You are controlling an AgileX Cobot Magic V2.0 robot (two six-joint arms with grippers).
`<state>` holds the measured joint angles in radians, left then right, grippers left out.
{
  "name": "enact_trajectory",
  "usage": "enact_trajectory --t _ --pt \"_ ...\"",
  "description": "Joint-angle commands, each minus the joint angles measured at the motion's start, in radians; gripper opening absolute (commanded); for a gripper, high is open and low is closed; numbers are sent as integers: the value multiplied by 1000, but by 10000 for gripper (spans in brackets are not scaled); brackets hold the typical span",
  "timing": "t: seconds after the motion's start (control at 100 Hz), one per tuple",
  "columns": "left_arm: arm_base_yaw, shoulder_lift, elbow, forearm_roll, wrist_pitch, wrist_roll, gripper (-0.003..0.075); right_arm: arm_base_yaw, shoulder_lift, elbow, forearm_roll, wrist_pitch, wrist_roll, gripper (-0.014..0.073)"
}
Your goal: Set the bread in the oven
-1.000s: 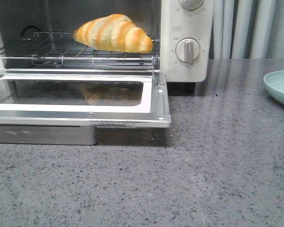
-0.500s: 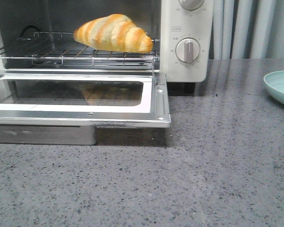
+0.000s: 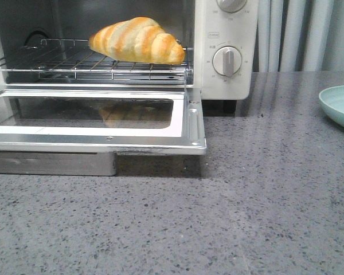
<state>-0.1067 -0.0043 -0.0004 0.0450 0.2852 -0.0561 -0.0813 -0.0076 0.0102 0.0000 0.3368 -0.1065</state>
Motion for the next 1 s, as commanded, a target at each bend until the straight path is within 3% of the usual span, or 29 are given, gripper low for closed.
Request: enact_trajectory --t 0.0,0.99 --pt "4 -29 25 -6 -34 26 -21 -1 -23 13 -12 -25 -9 -74" --pt "55 -29 25 28 3 44 -21 -1 -23 13 -12 -25 -9 -74"
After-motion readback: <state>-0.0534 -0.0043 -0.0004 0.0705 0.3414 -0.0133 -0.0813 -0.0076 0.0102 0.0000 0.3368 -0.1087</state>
